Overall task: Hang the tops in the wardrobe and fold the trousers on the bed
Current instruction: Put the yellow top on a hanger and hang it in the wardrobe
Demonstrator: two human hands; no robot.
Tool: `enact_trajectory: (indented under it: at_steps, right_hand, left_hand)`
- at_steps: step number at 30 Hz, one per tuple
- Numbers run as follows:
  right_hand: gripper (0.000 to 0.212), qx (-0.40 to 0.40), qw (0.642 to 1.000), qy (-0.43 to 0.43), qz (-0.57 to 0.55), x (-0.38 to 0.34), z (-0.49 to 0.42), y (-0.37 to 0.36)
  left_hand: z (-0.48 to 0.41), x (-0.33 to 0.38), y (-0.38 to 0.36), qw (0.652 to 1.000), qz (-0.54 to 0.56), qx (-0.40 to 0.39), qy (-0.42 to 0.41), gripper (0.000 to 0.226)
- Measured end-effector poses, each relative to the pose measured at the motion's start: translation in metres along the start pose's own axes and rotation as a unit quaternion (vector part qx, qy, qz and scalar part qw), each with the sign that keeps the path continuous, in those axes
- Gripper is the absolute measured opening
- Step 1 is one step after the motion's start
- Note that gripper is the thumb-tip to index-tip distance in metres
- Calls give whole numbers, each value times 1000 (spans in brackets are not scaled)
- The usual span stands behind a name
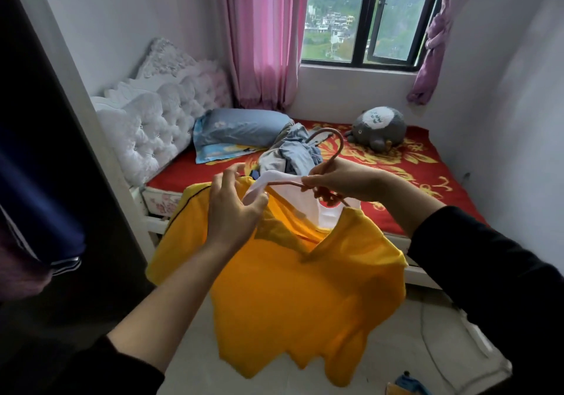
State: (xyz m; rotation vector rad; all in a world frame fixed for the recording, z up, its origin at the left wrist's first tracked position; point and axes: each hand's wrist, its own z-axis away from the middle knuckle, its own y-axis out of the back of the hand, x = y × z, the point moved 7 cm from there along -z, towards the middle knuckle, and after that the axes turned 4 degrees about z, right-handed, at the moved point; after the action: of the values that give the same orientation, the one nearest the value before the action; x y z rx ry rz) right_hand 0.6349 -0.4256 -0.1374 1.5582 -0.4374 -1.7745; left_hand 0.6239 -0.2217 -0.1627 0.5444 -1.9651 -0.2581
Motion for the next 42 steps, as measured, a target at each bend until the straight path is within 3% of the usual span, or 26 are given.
enact_trajectory:
  at_steps: [2, 3, 5, 7, 10, 12, 18, 25, 30, 34, 36, 38, 40, 42]
  right_hand:
    - [23, 6, 1000, 8, -19, -8, 1, 4]
    - [22, 18, 1000, 11, -23, -12, 2, 7]
    - [24, 38, 999, 17, -12, -20, 3, 13]
    - [27, 48, 998, 26, -9, -25, 2, 14]
    - [27, 59, 997, 35, -20, -30, 3, 14]
    - [27, 63, 997, 39, -10, -33, 4, 16]
    - [20, 96, 992, 79, 10, -51, 10, 30]
    - [21, 89, 988, 79, 96, -67, -2, 48]
    - [20, 73, 984, 95, 135, -70, -21, 44]
    - [20, 51, 978, 122, 161, -80, -39, 37]
    - [19, 43, 976, 139, 161, -89, -48, 33]
    - [18, 41, 975, 157, 154, -101, -56, 33]
    - [16, 33, 971, 177, 155, -116, -63, 32]
    - [15, 21, 967, 197, 161, -134, -74, 28]
  left_hand:
    - [22, 15, -3, 989, -74, 50, -114, 48]
    - [35, 21, -12, 979, -95, 37, -179, 42]
    - [56, 21, -44, 961, -100, -67, -249, 34]
    - [67, 5, -78, 961, -104, -190, -172, 43]
    - [71, -13, -111, 943, -171, -270, -96, 55]
    - [72, -11, -119, 934, -182, -282, -118, 50]
    - [77, 10, -107, 934, -90, -208, -278, 33]
    - [56, -19, -112, 937, -156, -289, -121, 23]
    - [46, -32, -120, 898, -196, -389, -60, 23]
    - [33, -46, -107, 887, -197, -417, -14, 21]
    - [21, -57, -90, 901, -151, -405, 21, 21]
    - [3, -74, -62, 939, -57, -330, 74, 21]
    - [-18, -92, -12, 982, -20, -128, 139, 22]
    - [-29, -105, 47, 975, -32, 100, 194, 35]
